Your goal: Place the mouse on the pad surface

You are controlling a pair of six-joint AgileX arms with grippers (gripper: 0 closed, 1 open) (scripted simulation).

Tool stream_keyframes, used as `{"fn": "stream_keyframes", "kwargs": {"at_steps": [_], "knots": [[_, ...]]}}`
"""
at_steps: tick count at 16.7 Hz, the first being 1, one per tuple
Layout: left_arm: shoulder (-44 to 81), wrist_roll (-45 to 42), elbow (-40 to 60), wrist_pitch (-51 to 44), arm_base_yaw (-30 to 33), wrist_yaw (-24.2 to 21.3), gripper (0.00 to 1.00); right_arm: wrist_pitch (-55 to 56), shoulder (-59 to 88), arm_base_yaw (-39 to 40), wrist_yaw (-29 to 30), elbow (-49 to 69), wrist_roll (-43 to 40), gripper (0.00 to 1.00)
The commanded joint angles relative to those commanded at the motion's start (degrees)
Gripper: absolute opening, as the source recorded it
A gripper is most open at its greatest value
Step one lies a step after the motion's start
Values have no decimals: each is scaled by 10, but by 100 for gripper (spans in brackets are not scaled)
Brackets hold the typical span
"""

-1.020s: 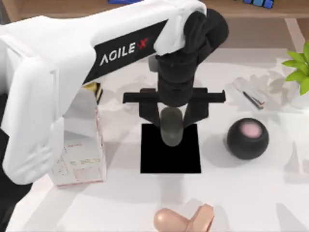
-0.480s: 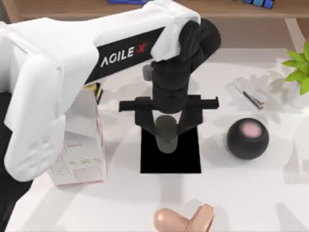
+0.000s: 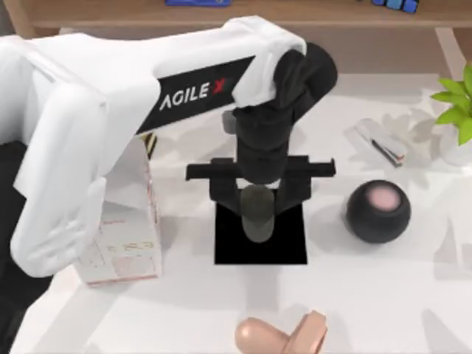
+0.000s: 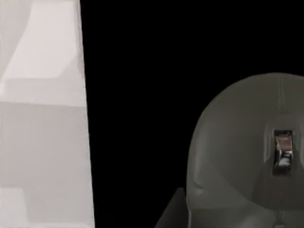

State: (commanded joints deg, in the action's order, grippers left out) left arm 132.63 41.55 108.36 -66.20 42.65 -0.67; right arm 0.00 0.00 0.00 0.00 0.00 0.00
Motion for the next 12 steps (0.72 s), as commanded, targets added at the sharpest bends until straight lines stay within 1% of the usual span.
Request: {"fn": "stream_keyframes", "kwargs": {"at_steps": [4,9,12], "knots": [[2,-5,-7,28,4,17,0,0,0,0,0,0,0,100],[5,-6,-9,30,4,18,0,0,0,0,0,0,0,100],[5,-6,-9,30,4,18,23,0,0,0,0,0,0,100]]}}
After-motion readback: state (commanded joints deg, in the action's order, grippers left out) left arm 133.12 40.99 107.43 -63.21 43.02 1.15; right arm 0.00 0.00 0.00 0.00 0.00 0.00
